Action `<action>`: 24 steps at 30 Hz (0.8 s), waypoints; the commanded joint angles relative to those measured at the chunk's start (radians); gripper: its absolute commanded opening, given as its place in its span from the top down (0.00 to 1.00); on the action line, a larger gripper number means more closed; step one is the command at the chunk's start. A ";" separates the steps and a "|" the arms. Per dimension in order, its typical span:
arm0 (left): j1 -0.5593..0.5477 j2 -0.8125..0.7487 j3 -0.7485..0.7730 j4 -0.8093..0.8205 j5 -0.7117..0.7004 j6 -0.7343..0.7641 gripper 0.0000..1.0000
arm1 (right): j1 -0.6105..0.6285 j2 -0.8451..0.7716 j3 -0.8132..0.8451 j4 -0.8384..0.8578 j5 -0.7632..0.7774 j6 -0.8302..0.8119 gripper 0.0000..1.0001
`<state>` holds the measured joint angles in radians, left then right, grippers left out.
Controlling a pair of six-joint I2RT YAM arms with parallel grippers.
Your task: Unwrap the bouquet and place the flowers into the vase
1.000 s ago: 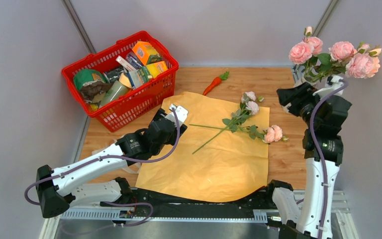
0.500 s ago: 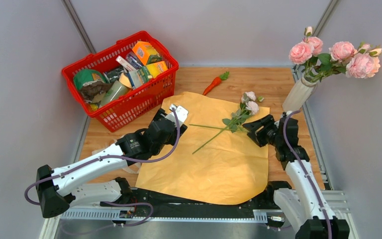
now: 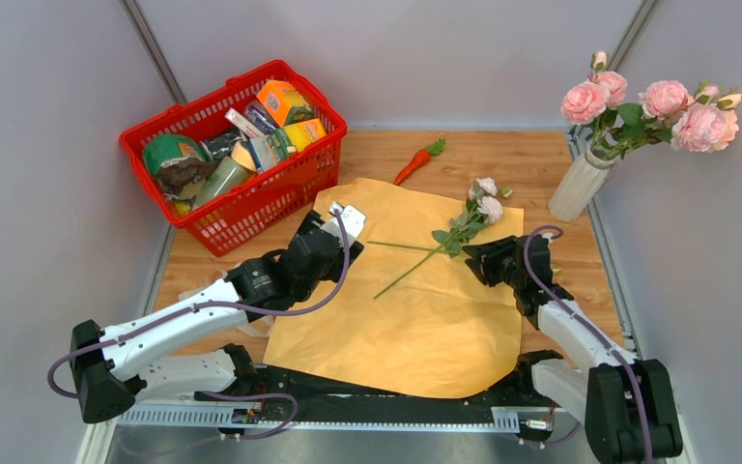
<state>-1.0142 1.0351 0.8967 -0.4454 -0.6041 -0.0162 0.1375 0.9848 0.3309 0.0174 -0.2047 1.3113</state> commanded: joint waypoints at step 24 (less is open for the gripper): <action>-0.004 -0.026 0.028 0.019 0.001 0.016 0.23 | 0.010 0.322 0.008 0.297 0.160 0.244 0.62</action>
<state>-1.0142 1.0313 0.8967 -0.4450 -0.6037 -0.0162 0.1429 1.2774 0.3134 0.2687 -0.0872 1.4826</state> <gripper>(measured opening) 0.771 0.389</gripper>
